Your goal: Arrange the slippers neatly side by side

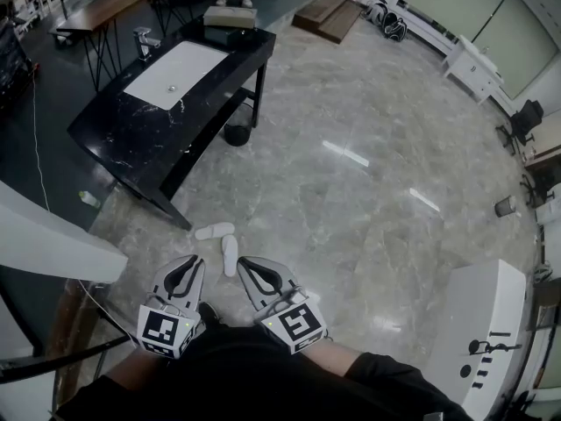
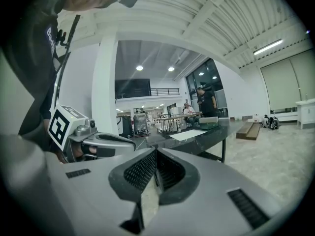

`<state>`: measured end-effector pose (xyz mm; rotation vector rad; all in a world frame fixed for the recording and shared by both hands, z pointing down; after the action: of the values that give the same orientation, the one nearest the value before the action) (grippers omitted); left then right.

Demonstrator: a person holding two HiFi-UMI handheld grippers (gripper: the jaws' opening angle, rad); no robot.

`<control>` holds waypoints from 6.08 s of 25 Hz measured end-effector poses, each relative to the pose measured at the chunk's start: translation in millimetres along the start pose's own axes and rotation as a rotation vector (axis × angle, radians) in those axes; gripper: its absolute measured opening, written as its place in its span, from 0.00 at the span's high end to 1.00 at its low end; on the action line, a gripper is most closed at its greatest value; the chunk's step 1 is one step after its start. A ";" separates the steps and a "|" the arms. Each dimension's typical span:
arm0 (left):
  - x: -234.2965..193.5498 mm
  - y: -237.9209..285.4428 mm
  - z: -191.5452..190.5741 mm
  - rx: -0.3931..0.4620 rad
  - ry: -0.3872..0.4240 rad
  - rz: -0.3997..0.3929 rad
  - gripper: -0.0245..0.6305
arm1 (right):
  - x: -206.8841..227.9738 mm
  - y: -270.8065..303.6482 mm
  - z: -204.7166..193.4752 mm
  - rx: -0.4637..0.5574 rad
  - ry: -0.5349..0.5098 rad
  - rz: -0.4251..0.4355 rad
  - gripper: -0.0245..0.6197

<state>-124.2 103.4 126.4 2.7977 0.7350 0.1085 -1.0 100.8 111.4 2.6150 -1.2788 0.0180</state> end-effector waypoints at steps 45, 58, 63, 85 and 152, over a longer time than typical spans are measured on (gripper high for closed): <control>-69.7 173.9 -233.4 -0.345 0.142 -0.150 0.80 | 79.7 81.9 -127.2 -0.069 0.060 -0.121 0.96; -82.7 244.6 -355.4 -0.384 0.184 -0.136 0.77 | 115.7 99.6 -227.7 0.013 0.174 -0.135 0.96; -93.2 278.8 -435.5 -0.428 0.215 -0.138 0.77 | 130.7 115.3 -296.6 -0.004 0.208 -0.119 0.96; -139.4 409.8 -745.4 -0.500 0.472 -0.213 0.77 | 159.0 173.5 -532.7 -0.037 0.161 -0.036 0.96; -161.4 395.2 -898.0 -0.946 -0.048 0.200 0.93 | 225.2 282.8 -577.0 -0.021 -0.049 -0.088 0.96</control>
<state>-197.1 -113.8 1094.0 1.9389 0.2628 0.3251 -30.7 -120.3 754.7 2.6666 -1.1715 -0.0741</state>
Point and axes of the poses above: the fingertips, and each gripper's own axes: y forward along the fingers, x to its right, z out of its top, the point moved 4 cm from there along -y, backward along the fingers, and after that the axes turned 6 degrees about z, right-handed, at the moved point
